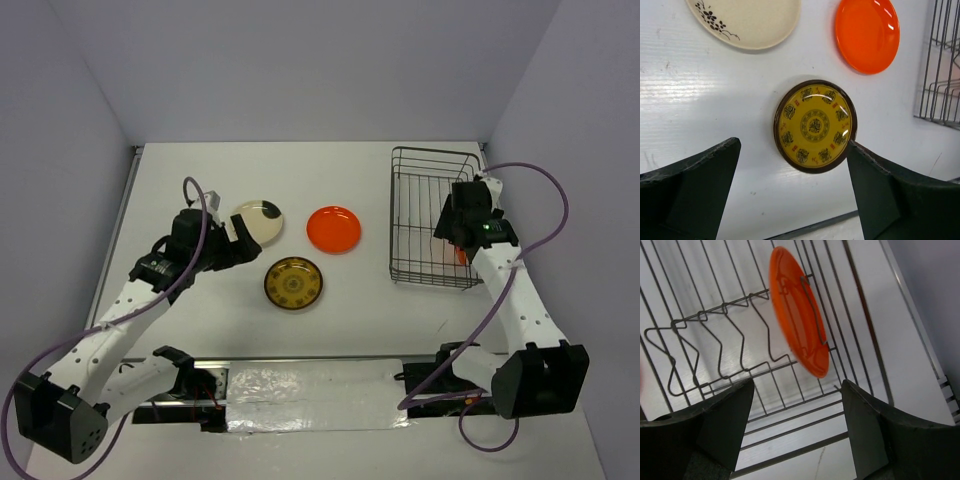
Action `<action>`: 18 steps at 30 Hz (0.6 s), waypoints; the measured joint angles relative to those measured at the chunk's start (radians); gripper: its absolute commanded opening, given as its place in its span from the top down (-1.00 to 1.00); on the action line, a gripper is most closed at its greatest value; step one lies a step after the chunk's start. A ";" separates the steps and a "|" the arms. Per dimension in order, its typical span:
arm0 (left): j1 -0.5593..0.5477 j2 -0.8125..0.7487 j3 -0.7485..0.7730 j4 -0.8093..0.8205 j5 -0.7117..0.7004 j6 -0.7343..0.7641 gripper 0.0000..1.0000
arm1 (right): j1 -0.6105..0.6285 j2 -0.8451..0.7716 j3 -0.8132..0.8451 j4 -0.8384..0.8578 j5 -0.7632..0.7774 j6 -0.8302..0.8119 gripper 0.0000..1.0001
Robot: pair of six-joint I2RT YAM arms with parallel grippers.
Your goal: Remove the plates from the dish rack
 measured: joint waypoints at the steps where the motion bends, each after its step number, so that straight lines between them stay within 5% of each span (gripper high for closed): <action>1: 0.000 -0.004 0.015 -0.022 0.011 0.029 -0.99 | -0.022 0.001 -0.002 0.011 -0.010 -0.019 -0.54; 13: -0.010 -0.023 0.021 -0.111 0.212 0.188 -0.99 | -0.130 0.117 -0.034 0.218 -0.174 -0.267 -0.38; 18: -0.010 0.019 0.008 -0.106 0.268 0.209 -0.99 | -0.131 0.256 0.020 0.213 -0.257 -0.332 -0.14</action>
